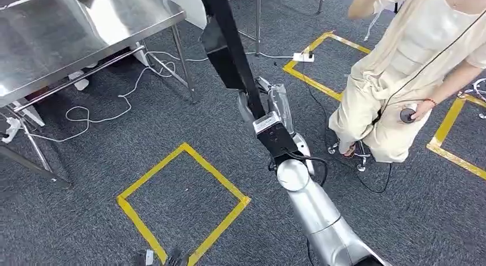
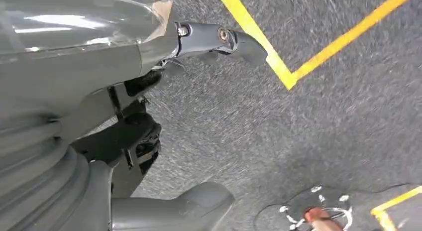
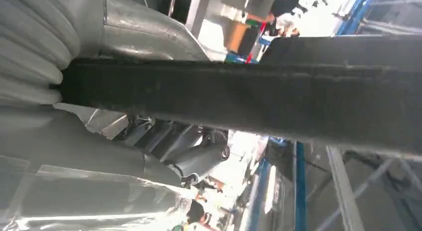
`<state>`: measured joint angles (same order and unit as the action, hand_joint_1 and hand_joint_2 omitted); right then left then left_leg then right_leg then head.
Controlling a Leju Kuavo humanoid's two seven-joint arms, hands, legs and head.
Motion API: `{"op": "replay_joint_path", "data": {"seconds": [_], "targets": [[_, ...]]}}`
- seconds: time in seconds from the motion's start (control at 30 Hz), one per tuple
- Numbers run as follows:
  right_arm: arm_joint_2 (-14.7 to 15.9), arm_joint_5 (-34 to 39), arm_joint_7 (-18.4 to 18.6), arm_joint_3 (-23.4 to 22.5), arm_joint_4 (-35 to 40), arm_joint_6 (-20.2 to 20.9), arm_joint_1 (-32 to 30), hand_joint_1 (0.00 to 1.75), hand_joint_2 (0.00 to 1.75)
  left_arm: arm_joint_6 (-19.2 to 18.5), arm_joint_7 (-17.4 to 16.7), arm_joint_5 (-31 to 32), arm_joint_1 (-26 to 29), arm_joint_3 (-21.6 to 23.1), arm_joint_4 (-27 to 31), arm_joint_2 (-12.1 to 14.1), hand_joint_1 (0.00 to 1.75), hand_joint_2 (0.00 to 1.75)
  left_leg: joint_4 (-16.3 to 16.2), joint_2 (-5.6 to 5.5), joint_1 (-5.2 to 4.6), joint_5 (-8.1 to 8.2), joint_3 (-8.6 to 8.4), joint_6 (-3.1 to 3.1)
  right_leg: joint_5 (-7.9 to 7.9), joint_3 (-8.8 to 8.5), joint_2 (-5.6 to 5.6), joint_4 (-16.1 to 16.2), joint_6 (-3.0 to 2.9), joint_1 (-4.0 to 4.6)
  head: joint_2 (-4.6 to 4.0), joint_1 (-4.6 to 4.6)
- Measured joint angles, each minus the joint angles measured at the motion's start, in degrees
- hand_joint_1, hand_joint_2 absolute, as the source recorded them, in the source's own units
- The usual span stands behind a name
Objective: Take the parts from the cabinet and place them on the table.
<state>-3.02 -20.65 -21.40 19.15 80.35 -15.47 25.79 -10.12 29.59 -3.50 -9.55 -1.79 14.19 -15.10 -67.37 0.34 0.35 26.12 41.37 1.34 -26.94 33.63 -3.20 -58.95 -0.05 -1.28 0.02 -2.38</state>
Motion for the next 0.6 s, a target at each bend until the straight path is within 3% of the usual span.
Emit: {"op": "replay_joint_path", "data": {"seconds": [0.03,0.07,0.1,0.2,0.23,0.27,0.3,0.33,0.4,0.43,0.47,0.57,0.6], "targets": [[-0.07,0.00,0.00,0.00,0.11,0.00,0.04,1.75,1.75,0.00,0.02,-0.04,-0.03,0.00,0.00,0.00,0.00,1.75,4.07,0.78,-0.17,-1.67,-2.24,0.42,-0.18,-0.25,-0.31,0.03,0.10,0.08,0.00,0.00],[-0.22,0.00,0.00,0.00,0.37,0.00,0.07,1.75,1.75,0.00,0.04,-0.07,-0.09,0.00,0.02,0.00,0.00,1.75,8.13,3.64,-0.79,-2.25,-4.46,1.23,-0.30,-0.52,-0.66,0.11,0.13,0.11,0.00,0.00],[-0.22,0.00,0.00,0.00,0.48,0.00,0.09,1.75,1.75,0.00,0.04,-0.09,-0.20,0.00,0.00,0.02,0.00,1.75,8.22,4.23,-1.15,-1.62,-4.60,1.33,-0.52,-0.57,-0.99,0.10,0.52,0.67,0.00,-0.07],[-0.33,0.00,0.00,0.00,0.53,0.04,0.11,1.75,1.75,0.00,0.04,-0.11,-0.20,-0.02,0.02,0.02,0.00,1.75,8.52,2.40,-1.52,-1.49,-4.43,1.70,-0.75,-1.04,-2.50,0.63,1.19,0.39,0.00,0.02],[-0.42,-0.02,0.09,0.00,0.61,0.07,0.26,1.75,1.75,0.00,0.02,-0.11,-0.21,-0.02,0.02,0.04,0.00,1.75,9.34,1.68,-1.51,-1.84,-5.00,2.01,-0.82,-1.63,-3.11,0.96,1.58,0.73,0.00,-0.02],[-0.37,-0.11,0.13,-0.02,0.79,0.07,0.26,1.75,1.75,0.00,-0.04,-0.11,-0.10,0.00,0.02,-0.07,0.00,1.75,10.40,1.08,-0.71,-2.64,-5.94,2.04,-1.22,-0.86,-1.02,-0.09,1.78,0.62,0.00,-0.13],[-0.37,-0.17,0.11,-0.02,0.85,0.07,0.42,1.75,1.75,0.00,-0.11,-0.11,-0.24,-0.02,0.02,-0.11,0.00,1.75,10.78,0.48,-0.69,-2.82,-6.18,2.41,-2.42,0.06,1.25,-2.49,1.48,0.62,0.00,-0.15],[-0.24,0.49,-0.13,-0.07,0.85,0.29,0.47,1.75,1.75,-0.04,-0.13,-0.09,-0.41,0.00,0.02,-0.18,0.00,1.75,10.77,0.20,-0.71,-2.85,-6.21,2.51,-4.11,2.07,2.32,-6.50,1.14,0.46,0.00,-0.22],[0.13,3.02,-1.40,-0.18,0.88,1.25,-0.07,1.75,1.75,-0.07,-0.20,-0.04,-0.36,0.02,0.02,-0.28,0.00,1.75,10.74,-1.16,-0.73,-2.72,-6.26,2.66,-6.94,7.17,2.94,-15.33,1.04,0.44,0.00,-0.26],[0.39,3.37,-1.64,-0.24,0.94,1.25,-0.47,1.75,1.75,-0.07,-0.24,-0.04,-0.25,0.02,0.02,-0.28,0.00,1.75,10.71,-1.80,-0.73,-2.67,-6.30,2.67,-6.88,8.61,2.97,-17.10,1.41,0.45,0.00,-0.37],[0.57,3.48,-1.77,-0.33,1.09,1.25,-0.72,1.75,1.75,-0.07,-0.28,0.04,-0.16,0.02,0.02,-0.28,0.00,1.75,10.68,-2.30,-0.73,-2.57,-6.43,2.60,-5.69,8.60,2.97,-15.79,1.99,0.44,0.00,-0.39],[0.72,3.41,-1.42,-0.61,2.05,1.20,-0.82,1.75,1.75,-0.13,-0.61,0.39,-0.17,0.13,0.02,-0.35,0.00,1.75,9.85,-3.32,-0.67,-1.63,-6.80,1.92,1.72,2.22,3.05,-0.41,3.82,-0.05,0.00,-0.42],[0.74,3.37,-1.03,-0.70,2.23,1.20,-0.81,1.75,1.75,-0.17,-0.83,0.37,-0.17,0.13,0.02,-0.35,0.00,1.75,9.39,-3.48,-1.09,-1.20,-6.60,1.42,1.67,1.87,3.29,-0.11,3.09,0.22,0.00,-0.39]]}}
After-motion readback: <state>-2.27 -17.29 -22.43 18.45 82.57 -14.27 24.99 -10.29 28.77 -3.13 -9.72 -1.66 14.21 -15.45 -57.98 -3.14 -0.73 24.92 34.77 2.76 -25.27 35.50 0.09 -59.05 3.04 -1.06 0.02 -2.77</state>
